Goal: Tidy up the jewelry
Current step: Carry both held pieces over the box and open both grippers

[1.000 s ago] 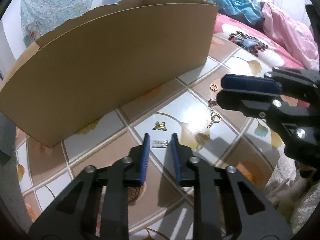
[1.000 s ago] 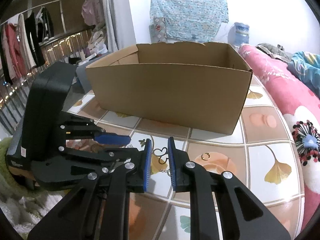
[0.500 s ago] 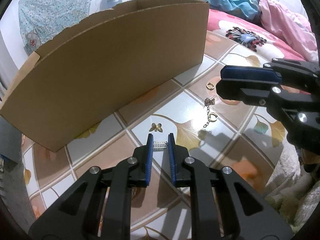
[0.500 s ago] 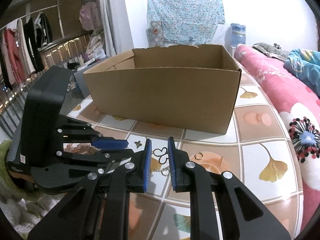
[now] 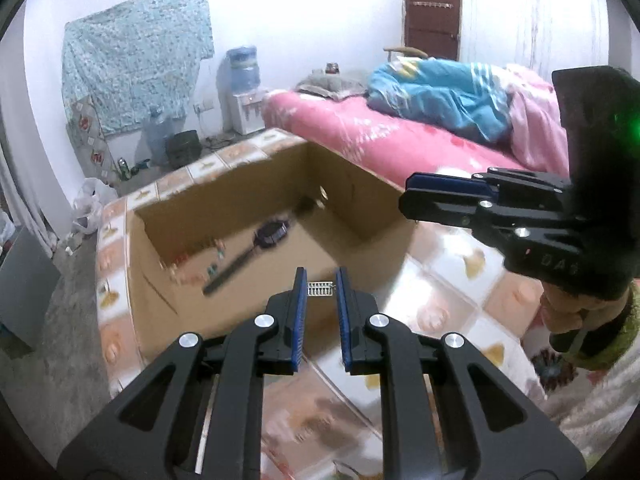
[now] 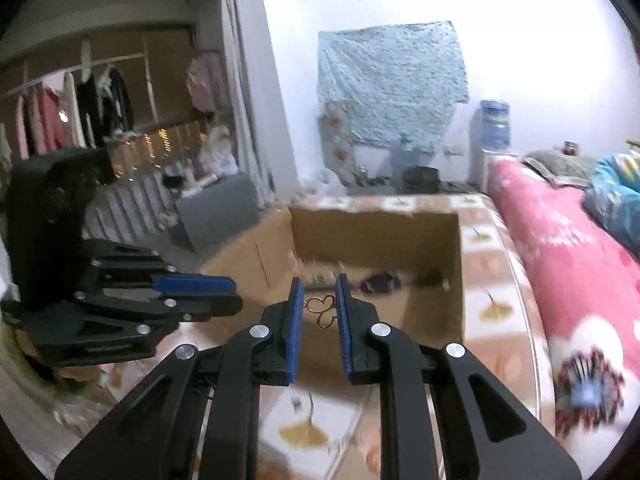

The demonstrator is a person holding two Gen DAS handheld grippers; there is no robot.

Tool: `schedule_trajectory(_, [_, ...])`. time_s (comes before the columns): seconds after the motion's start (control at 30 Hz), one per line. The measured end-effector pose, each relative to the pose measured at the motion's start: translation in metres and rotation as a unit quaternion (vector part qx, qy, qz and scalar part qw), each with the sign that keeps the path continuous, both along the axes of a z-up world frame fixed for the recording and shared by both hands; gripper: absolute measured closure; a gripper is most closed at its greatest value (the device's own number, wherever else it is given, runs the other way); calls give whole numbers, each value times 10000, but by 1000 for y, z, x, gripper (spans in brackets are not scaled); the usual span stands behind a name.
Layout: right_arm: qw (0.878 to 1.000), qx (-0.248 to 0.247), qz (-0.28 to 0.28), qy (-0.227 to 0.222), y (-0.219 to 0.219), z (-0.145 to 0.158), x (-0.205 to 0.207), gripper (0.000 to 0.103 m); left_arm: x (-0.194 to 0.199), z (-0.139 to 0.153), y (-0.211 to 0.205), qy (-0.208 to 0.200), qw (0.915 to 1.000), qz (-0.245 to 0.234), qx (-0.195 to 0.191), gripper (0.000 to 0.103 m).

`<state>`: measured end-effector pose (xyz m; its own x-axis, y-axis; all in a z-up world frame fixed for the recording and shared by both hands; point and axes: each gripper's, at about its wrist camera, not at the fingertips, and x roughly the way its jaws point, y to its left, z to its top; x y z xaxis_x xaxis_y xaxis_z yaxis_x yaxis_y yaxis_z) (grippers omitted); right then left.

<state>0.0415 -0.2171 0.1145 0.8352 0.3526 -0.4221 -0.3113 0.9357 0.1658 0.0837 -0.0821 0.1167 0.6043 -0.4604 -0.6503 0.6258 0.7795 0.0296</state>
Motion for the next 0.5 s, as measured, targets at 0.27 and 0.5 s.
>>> schedule_trajectory(0.27, [9883,429,647,1309,-10,-14,111,86,109,-35,-5,944,9943,366,333,89])
schedule_trajectory(0.5, [9679,607,865,2278,-4,-48,175,86,143,-59,5,1449,9862,656,464,88])
